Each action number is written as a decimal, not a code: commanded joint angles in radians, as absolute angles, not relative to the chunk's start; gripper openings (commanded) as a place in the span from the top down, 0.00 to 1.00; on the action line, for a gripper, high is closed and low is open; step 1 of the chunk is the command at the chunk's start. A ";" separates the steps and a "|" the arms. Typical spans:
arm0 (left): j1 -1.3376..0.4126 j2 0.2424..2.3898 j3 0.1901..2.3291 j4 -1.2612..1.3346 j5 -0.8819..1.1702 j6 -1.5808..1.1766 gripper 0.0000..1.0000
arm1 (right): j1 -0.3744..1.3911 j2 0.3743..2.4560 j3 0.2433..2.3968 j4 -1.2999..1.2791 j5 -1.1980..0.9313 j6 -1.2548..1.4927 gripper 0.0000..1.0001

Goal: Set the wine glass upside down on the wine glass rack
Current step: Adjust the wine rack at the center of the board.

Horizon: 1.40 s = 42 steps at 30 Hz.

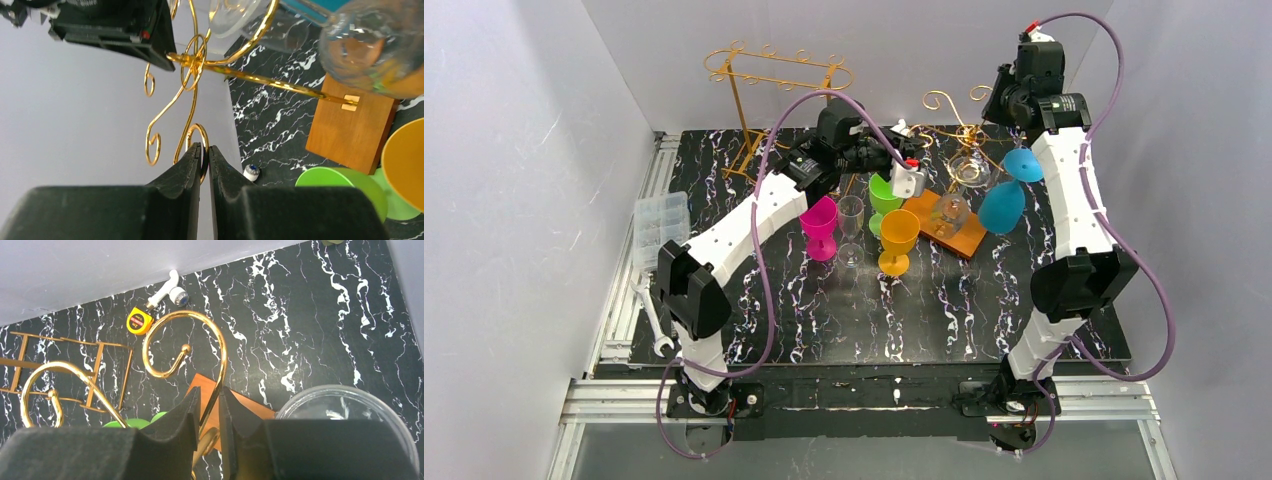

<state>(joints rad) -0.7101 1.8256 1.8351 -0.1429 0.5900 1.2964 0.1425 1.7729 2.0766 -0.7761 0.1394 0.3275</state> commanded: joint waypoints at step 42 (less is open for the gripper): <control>-0.914 1.743 1.883 -0.123 0.574 1.021 0.65 | 0.175 1.937 2.322 -0.739 -0.156 0.245 0.64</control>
<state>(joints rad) -0.8806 1.7851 1.8275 -0.1627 0.5529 1.0538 0.1432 1.9312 2.2631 -0.7887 -0.0902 0.2535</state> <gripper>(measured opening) 0.223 0.349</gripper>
